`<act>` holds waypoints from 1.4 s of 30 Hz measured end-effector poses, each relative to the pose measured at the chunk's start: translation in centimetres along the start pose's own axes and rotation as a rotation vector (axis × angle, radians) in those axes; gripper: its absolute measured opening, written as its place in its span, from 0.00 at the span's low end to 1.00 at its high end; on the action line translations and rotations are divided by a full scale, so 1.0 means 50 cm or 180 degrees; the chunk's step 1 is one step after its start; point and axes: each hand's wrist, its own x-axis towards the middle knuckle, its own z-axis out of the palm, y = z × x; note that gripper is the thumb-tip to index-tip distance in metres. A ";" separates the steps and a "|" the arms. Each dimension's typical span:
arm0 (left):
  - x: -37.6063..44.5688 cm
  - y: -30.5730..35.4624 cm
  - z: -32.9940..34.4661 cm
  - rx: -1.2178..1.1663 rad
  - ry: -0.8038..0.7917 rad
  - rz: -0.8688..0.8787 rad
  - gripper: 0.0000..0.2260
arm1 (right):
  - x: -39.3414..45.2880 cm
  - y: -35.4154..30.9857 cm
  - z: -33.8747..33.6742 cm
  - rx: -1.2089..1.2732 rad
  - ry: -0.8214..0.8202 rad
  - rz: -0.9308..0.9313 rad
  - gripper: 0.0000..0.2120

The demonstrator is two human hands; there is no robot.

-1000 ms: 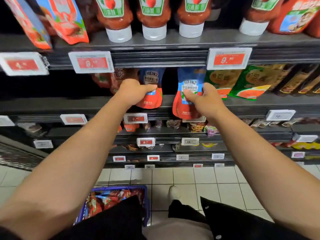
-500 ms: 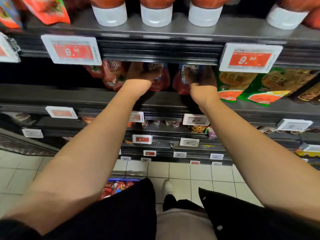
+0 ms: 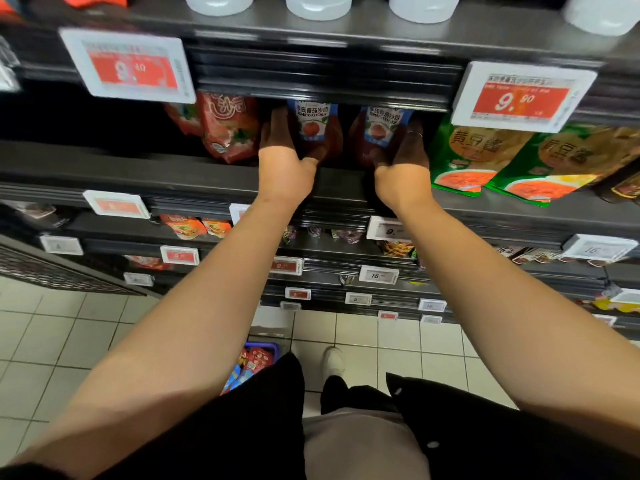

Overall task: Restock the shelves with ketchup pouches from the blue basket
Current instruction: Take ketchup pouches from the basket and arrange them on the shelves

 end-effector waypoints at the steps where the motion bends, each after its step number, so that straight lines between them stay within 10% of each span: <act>1: 0.006 0.003 0.002 0.0073 0.0012 0.0023 0.34 | 0.010 -0.003 0.000 0.0042 -0.0010 0.0066 0.31; 29: 0.105 0.014 0.085 0.1447 0.0176 -0.0081 0.35 | 0.118 -0.018 0.030 -0.0589 -0.0196 0.0036 0.19; 42: 0.077 0.016 0.060 0.1272 0.0175 -0.0057 0.36 | 0.098 -0.009 0.055 -0.1183 0.0096 0.0064 0.34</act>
